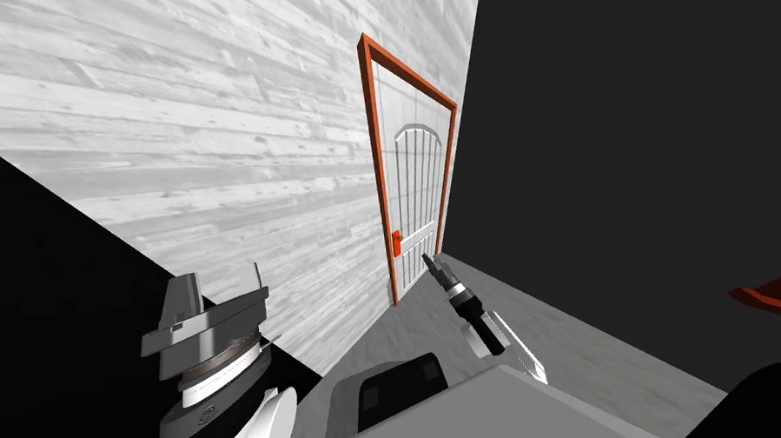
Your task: Pull the door open
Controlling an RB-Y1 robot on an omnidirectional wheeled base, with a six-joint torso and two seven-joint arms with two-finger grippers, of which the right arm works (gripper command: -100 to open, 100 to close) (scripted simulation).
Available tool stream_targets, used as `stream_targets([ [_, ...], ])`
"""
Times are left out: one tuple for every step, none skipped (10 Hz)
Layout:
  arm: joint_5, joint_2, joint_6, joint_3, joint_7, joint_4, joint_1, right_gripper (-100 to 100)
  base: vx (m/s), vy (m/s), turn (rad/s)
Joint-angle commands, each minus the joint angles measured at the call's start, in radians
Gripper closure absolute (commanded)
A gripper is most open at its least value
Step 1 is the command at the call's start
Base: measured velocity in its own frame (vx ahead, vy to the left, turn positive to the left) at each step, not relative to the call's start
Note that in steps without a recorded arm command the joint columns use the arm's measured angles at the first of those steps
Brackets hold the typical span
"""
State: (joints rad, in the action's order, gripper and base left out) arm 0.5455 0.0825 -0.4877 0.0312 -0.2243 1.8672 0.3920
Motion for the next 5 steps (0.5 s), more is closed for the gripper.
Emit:
stream_targets([
  [0.039, 0.000, -0.005, 0.003, -0.029, -0.026, -0.011, -100, 0.083, -0.069, 0.088],
  [0.061, 0.001, -0.009, 0.007, -0.045, -0.043, -0.017, -100, 0.092, -0.057, 0.096],
  [0.083, 0.001, -0.014, 0.010, -0.061, -0.059, -0.022, -100, 0.101, -0.059, 0.090],
  [0.105, 0.001, -0.018, 0.013, -0.077, -0.075, -0.027, -100, 0.091, -0.062, 0.087],
  [0.126, 0.001, -0.023, 0.016, -0.093, -0.091, -0.032, -100, 0.079, -0.065, 0.082],
])
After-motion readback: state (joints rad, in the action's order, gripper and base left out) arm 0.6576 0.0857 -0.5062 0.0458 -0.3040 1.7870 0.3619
